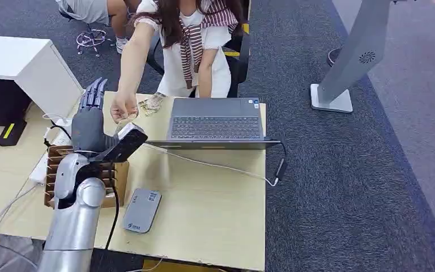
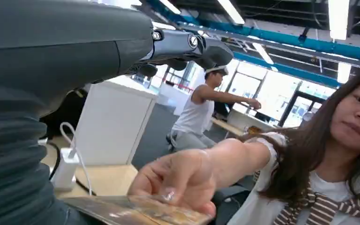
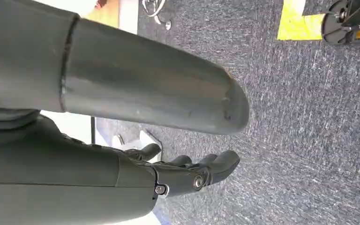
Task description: Pass the card to the sensor for recognition and then transmit it.
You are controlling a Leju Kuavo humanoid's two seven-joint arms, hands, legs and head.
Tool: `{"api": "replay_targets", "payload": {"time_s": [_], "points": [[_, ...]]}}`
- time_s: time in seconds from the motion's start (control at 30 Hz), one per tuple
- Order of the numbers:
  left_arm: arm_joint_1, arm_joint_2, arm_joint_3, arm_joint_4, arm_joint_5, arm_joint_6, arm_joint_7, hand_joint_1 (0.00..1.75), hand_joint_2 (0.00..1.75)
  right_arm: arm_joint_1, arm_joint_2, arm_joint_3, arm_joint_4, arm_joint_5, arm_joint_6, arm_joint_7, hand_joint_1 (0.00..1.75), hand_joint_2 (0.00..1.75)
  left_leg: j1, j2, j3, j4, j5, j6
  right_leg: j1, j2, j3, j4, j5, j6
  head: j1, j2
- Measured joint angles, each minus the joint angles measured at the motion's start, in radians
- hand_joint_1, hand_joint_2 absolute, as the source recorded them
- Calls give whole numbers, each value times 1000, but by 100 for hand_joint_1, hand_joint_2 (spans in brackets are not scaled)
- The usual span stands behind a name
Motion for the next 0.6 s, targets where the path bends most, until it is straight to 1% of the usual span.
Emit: {"api": "replay_targets", "payload": {"time_s": [0.17,0.27,0.37,0.6], "points": [[-40,21,-34,37,-102,18,35,0,175,0,0,8,1,16,0,6,0,0,0,0,0,0,0,0,0,0,0,0,0,0,0,0],[-84,45,-70,74,-223,39,76,0,175,-5,0,17,2,35,0,8,0,0,0,0,-1,0,1,0,0,0,0,0,0,0,0,0],[-102,51,-85,93,-241,42,85,0,175,-5,0,21,3,35,-1,9,0,0,0,0,-1,0,1,0,0,0,0,0,0,0,0,0],[-117,61,-102,118,-239,42,88,0,175,-6,0,23,6,35,-1,10,0,0,0,0,-1,0,1,0,0,0,0,0,0,0,0,0]]}}
